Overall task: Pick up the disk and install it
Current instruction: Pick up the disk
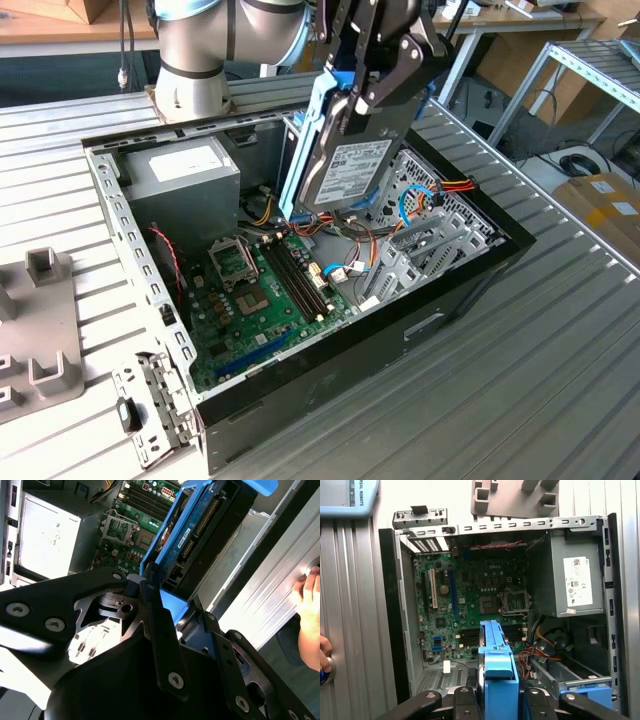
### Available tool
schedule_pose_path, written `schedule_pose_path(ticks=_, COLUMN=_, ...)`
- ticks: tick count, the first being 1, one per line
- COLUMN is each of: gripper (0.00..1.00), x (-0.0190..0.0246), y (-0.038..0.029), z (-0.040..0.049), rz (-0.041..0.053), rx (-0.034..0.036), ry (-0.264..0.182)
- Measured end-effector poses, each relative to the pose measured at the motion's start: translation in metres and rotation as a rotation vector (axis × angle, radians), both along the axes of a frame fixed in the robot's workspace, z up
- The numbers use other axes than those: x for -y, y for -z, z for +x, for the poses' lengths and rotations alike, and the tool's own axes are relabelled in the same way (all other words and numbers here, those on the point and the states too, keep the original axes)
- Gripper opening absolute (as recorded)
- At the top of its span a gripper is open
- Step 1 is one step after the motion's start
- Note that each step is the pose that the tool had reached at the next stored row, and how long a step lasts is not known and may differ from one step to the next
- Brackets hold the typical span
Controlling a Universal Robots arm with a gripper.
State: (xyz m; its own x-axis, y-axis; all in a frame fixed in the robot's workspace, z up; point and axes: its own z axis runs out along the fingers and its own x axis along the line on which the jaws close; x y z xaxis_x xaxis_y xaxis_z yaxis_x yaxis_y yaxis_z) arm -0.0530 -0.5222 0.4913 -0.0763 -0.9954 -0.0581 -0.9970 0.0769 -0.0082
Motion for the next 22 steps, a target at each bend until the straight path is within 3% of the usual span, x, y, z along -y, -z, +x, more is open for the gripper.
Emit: schedule_pose_path(ticks=22, gripper=0.37, x=0.0104, y=0.0025, z=0.0001, rz=-0.0001, rx=-0.0014, ry=0.0)
